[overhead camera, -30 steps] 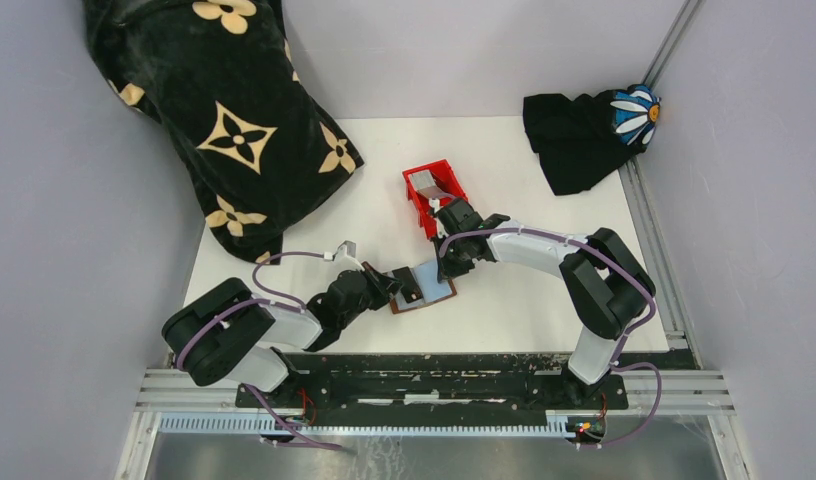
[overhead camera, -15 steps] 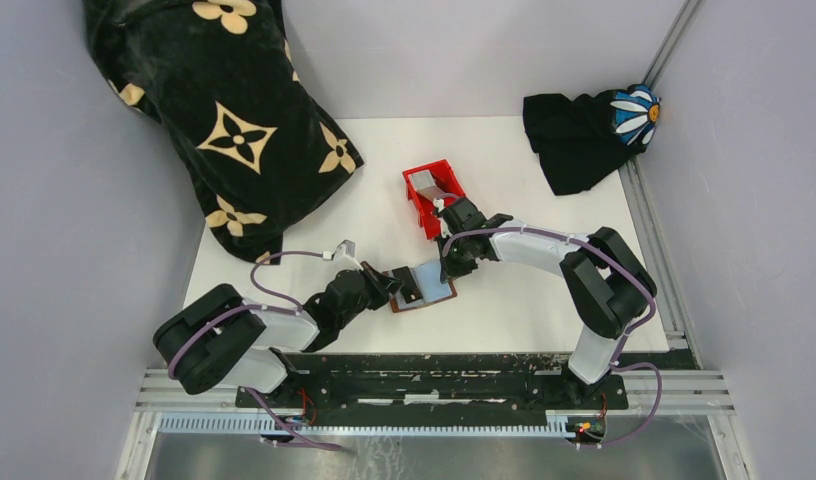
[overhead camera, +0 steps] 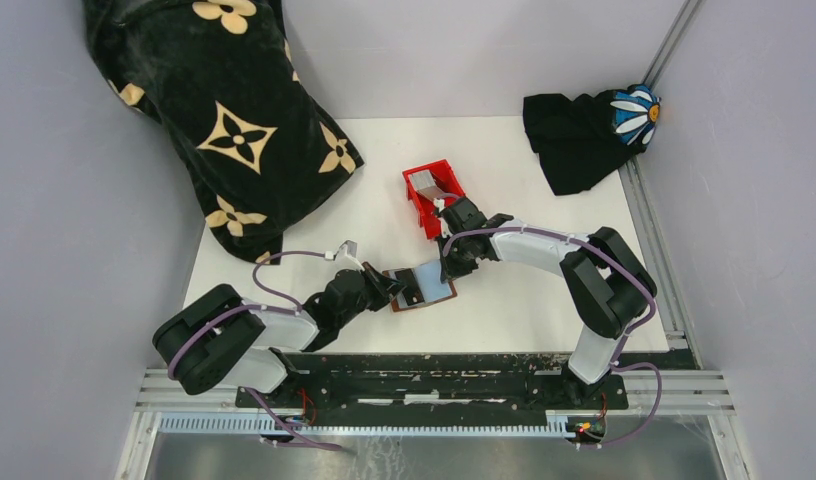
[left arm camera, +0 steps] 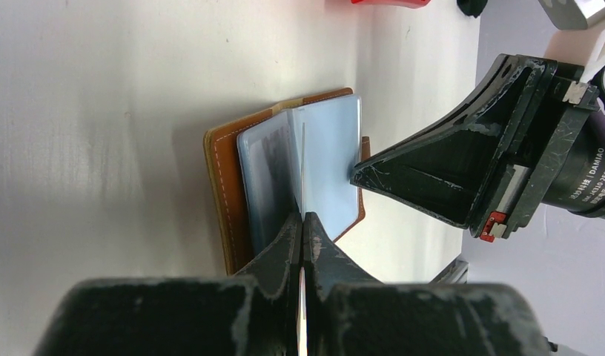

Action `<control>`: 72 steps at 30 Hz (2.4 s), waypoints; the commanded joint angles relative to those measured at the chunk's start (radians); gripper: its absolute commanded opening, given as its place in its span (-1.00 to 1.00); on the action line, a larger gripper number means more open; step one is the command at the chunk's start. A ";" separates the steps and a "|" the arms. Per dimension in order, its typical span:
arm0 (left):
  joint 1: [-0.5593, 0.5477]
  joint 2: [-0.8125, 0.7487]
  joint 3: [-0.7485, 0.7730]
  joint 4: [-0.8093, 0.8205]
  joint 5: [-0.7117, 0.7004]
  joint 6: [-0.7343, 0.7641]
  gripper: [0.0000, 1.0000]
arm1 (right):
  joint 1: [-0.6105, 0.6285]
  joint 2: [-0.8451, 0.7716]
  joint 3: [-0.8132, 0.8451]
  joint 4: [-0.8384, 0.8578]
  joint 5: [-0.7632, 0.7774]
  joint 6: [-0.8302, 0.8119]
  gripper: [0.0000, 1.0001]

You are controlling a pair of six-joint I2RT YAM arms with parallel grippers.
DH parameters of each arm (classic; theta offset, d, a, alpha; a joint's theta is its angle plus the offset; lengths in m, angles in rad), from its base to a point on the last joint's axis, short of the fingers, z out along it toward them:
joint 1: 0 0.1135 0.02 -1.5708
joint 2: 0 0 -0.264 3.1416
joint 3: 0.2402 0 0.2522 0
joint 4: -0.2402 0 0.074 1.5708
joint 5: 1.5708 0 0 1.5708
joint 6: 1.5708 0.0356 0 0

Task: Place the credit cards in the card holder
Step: Insert the credit card into the card holder.

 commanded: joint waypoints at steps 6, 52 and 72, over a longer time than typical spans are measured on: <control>0.012 -0.048 0.024 0.007 0.022 -0.035 -0.94 | -0.010 -0.020 -0.008 0.021 -0.004 -0.011 -0.98; 0.013 -0.020 0.010 0.041 0.034 -0.073 -0.94 | -0.013 -0.010 -0.010 0.031 -0.017 -0.008 -0.98; 0.012 0.033 0.015 0.076 0.037 -0.080 -0.94 | -0.014 -0.011 -0.013 0.034 -0.019 -0.007 -0.98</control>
